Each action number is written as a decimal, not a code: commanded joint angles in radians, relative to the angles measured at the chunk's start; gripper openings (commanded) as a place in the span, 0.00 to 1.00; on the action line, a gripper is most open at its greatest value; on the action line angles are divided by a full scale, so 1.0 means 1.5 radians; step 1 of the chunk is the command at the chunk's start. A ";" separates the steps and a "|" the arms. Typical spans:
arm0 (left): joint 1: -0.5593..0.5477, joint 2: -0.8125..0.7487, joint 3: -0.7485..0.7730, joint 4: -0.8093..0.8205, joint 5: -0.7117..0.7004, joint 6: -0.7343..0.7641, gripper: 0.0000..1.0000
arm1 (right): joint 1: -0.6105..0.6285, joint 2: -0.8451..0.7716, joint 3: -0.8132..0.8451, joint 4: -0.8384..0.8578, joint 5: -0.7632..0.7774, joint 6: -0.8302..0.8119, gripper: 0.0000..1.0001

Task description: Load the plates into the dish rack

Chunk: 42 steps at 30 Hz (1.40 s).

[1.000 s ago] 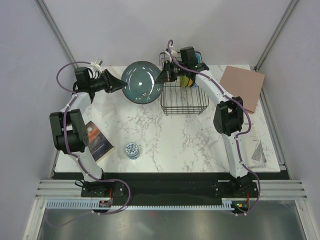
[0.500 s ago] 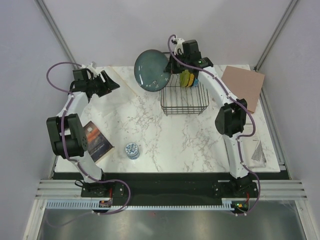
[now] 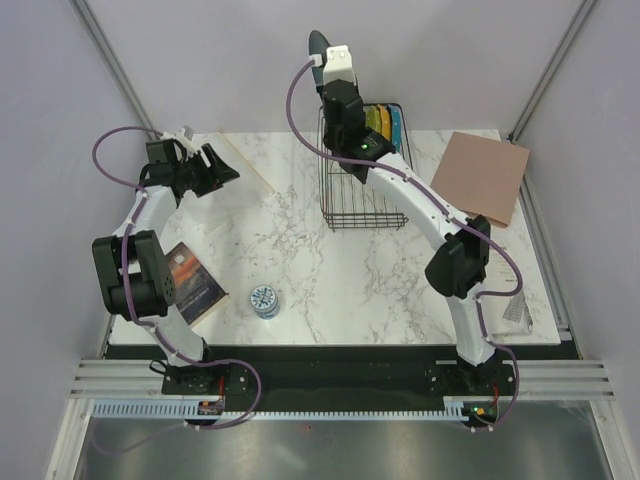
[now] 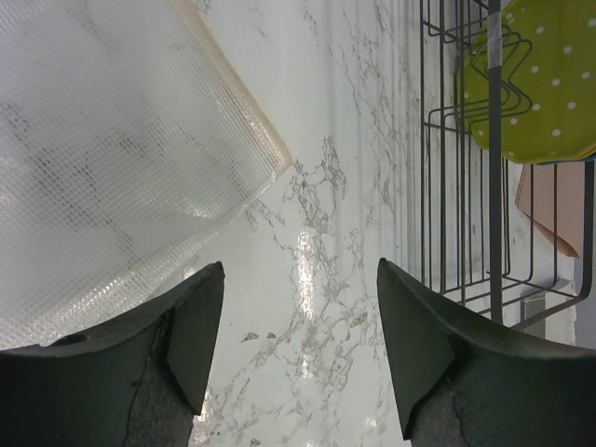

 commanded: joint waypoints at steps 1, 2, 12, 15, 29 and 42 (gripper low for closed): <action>0.003 -0.033 -0.005 0.012 0.028 -0.010 0.73 | -0.015 0.042 0.105 0.088 0.153 -0.100 0.00; 0.004 -0.035 -0.007 0.014 0.028 -0.010 0.73 | -0.015 0.048 0.110 0.084 0.163 -0.115 0.00; 0.003 -0.026 -0.024 0.022 0.031 -0.016 0.73 | -0.026 0.069 0.100 -0.022 0.154 -0.055 0.00; 0.002 -0.013 -0.022 0.022 0.042 -0.033 0.73 | -0.036 0.081 0.102 -0.045 0.148 -0.038 0.00; 0.004 -0.007 -0.032 0.021 0.044 -0.026 0.76 | -0.051 0.156 0.138 -0.070 0.136 -0.007 0.00; 0.004 -0.002 -0.031 0.020 0.041 -0.022 0.76 | -0.052 0.194 0.149 -0.125 0.159 0.053 0.00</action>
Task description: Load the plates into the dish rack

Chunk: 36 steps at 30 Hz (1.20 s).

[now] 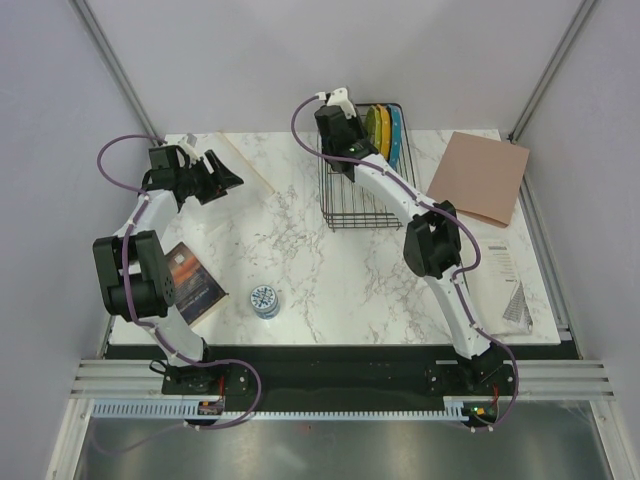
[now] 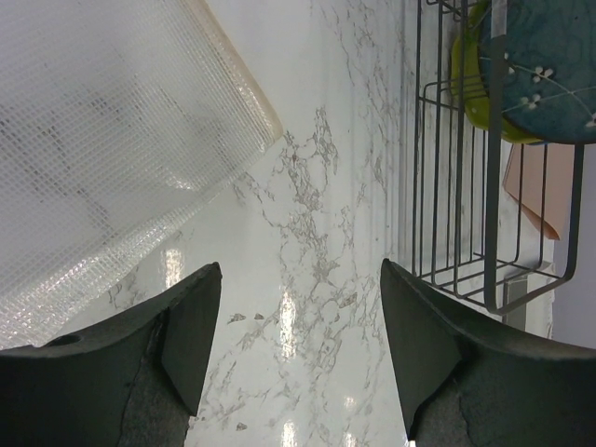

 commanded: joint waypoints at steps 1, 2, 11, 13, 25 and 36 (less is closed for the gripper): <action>0.005 0.004 0.004 0.017 0.010 -0.008 0.76 | -0.001 -0.021 0.050 0.036 0.056 0.050 0.05; 0.005 0.005 0.006 0.016 0.011 -0.009 0.76 | 0.000 -0.023 0.046 0.027 0.054 0.056 0.10; 0.005 0.006 0.005 0.015 0.010 -0.015 0.76 | 0.007 -0.048 0.008 0.019 0.046 0.062 0.29; 0.004 0.005 0.005 0.016 0.011 -0.018 0.76 | 0.008 -0.055 0.004 0.018 0.046 0.057 0.30; 0.002 -0.023 0.024 0.012 0.019 -0.006 1.00 | 0.032 -0.185 -0.060 0.091 -0.004 -0.011 0.81; -0.058 -0.049 0.146 -0.059 0.038 0.141 1.00 | -0.138 -0.359 -0.218 -0.067 -0.114 0.159 0.98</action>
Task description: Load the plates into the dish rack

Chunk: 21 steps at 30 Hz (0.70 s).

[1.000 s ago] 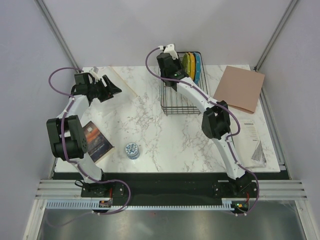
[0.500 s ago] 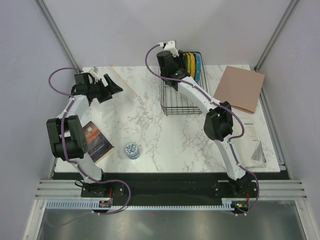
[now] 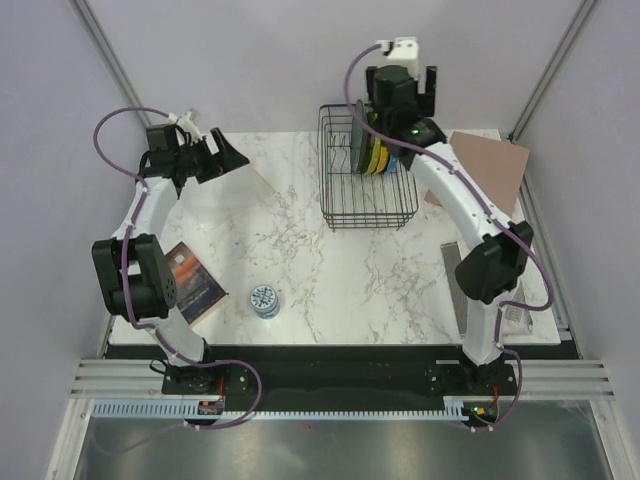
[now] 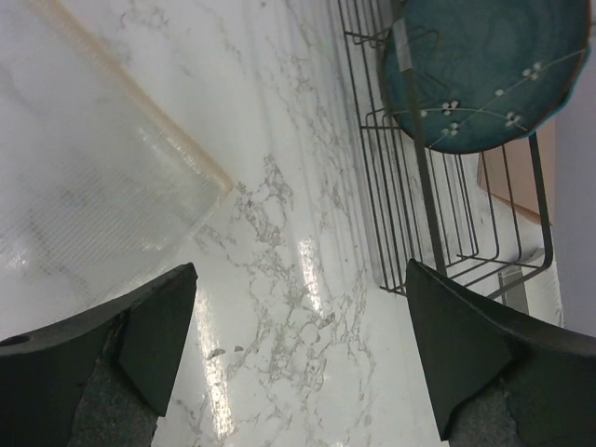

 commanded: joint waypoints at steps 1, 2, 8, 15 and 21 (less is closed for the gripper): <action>-0.057 -0.052 0.057 -0.029 0.020 0.130 1.00 | -0.122 -0.068 -0.079 -0.127 -0.101 0.106 0.98; -0.066 -0.063 0.057 -0.030 0.011 0.149 1.00 | -0.152 -0.090 -0.145 -0.130 -0.112 0.098 0.98; -0.144 -0.087 0.068 -0.033 -0.064 0.309 1.00 | -0.236 -0.100 -0.243 -0.233 -0.158 0.125 0.98; -0.156 -0.066 0.115 -0.047 -0.146 0.336 1.00 | -0.268 -0.069 -0.226 -0.237 -0.167 0.145 0.98; -0.156 -0.026 0.190 -0.053 -0.222 0.350 1.00 | -0.275 0.027 -0.127 -0.235 -0.165 0.136 0.98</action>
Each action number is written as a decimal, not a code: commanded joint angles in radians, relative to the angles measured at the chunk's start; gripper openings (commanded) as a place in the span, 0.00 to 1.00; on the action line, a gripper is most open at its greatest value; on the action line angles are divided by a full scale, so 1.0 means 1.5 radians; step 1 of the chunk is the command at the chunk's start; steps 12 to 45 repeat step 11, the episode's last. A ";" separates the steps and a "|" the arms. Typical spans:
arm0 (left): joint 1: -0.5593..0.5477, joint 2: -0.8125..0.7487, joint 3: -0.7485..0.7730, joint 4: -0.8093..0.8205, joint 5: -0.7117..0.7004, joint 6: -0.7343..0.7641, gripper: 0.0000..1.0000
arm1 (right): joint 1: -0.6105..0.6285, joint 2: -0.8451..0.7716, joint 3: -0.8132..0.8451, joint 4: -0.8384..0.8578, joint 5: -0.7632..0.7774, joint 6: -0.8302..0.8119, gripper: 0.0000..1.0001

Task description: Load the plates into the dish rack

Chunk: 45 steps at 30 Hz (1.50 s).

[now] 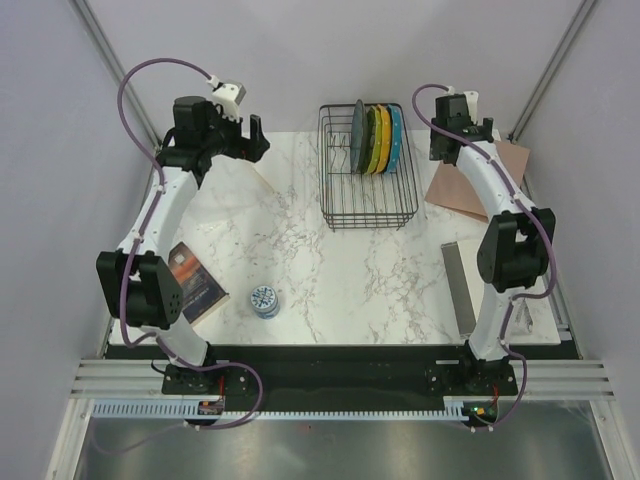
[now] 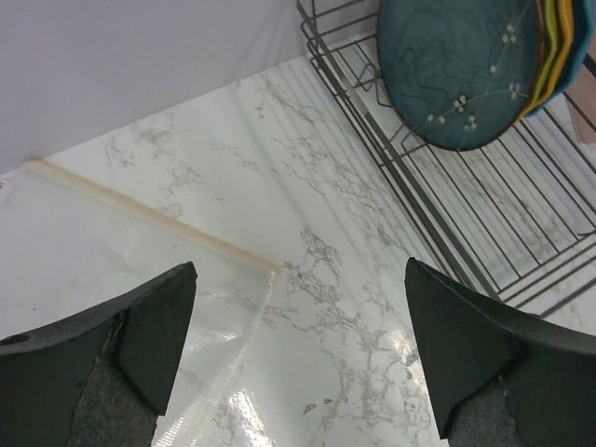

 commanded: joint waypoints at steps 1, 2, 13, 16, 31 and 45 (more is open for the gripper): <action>0.001 0.040 0.079 -0.002 -0.083 0.041 1.00 | -0.006 0.070 0.086 0.010 -0.012 0.004 0.98; 0.001 0.050 0.091 -0.002 -0.101 0.031 1.00 | -0.007 0.080 0.095 0.014 -0.014 0.000 0.98; -0.015 0.146 0.247 -0.001 -0.062 0.112 1.00 | -0.008 0.118 0.107 0.106 -0.057 -0.027 0.98; -0.015 0.146 0.247 -0.001 -0.062 0.112 1.00 | -0.008 0.118 0.107 0.106 -0.057 -0.027 0.98; -0.015 0.146 0.247 -0.001 -0.062 0.112 1.00 | -0.008 0.118 0.107 0.106 -0.057 -0.027 0.98; -0.015 0.146 0.247 -0.001 -0.062 0.112 1.00 | -0.008 0.118 0.107 0.106 -0.057 -0.027 0.98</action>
